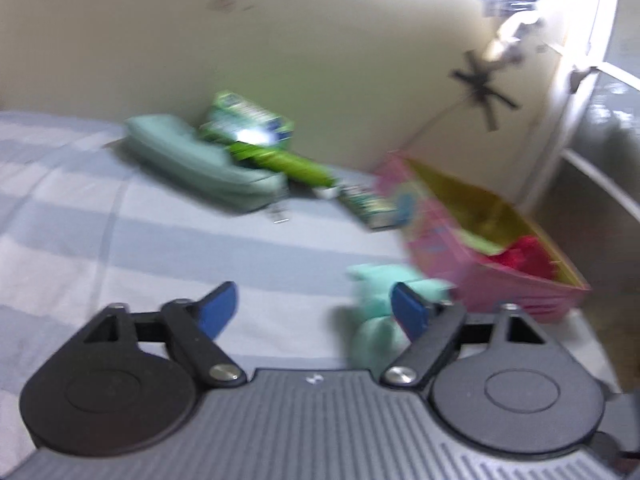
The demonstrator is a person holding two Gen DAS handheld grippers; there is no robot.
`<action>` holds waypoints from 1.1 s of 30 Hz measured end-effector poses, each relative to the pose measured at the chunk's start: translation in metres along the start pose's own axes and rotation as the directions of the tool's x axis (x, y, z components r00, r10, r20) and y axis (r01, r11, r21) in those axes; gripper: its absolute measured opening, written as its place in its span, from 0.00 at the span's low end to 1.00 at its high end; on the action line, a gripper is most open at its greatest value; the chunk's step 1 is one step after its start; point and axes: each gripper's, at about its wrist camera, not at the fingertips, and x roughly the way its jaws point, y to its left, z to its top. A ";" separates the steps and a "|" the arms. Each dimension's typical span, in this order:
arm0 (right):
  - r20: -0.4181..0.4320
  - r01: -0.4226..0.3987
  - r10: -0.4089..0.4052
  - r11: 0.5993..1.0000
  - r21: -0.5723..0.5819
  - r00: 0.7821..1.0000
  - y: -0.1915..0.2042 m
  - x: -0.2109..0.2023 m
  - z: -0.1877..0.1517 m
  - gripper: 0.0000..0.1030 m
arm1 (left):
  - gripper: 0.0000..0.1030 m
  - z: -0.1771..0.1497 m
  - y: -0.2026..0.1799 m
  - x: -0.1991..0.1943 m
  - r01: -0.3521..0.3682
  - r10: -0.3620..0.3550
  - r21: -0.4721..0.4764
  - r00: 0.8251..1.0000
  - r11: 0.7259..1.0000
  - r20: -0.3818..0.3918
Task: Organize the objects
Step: 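Lift the teal plush bear and carry it toward the pink tin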
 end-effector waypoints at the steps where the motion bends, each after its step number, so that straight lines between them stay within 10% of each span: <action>1: 0.000 -0.004 0.004 1.000 0.007 1.000 -0.002 0.002 0.001 0.72 | 0.93 0.000 -0.009 0.000 0.020 -0.020 0.017 1.000 1.000 0.004; 5: -0.020 -0.020 0.020 1.000 -0.005 1.000 -0.003 0.014 0.008 0.72 | 0.91 -0.008 -0.033 0.016 0.034 -0.031 0.107 0.999 0.994 -0.030; 8: -0.040 -0.062 0.062 0.998 -0.004 0.997 -0.002 0.027 0.015 0.72 | 0.76 -0.015 -0.030 0.034 0.003 0.006 0.121 0.997 0.993 -0.081; 12: -0.056 -0.107 0.106 0.994 -0.025 0.993 0.002 0.048 0.022 0.68 | 0.45 -0.021 -0.020 0.045 0.122 -0.118 0.025 0.985 0.992 -0.122; 17: -0.032 -0.121 0.120 0.991 -0.049 0.992 0.010 0.037 0.021 0.43 | 0.42 -0.029 -0.056 0.032 0.096 -0.078 0.204 0.992 0.974 -0.095; 27: 0.265 0.095 -0.066 0.990 -0.100 0.962 -0.018 -0.056 0.033 0.43 | 0.42 0.009 -0.134 0.013 0.268 -0.291 0.311 0.956 0.912 0.027; 33: 0.261 0.138 -0.132 0.990 -0.003 0.956 -0.076 -0.052 0.053 0.43 | 0.42 0.030 -0.168 0.071 0.293 -0.306 0.314 0.952 0.903 -0.007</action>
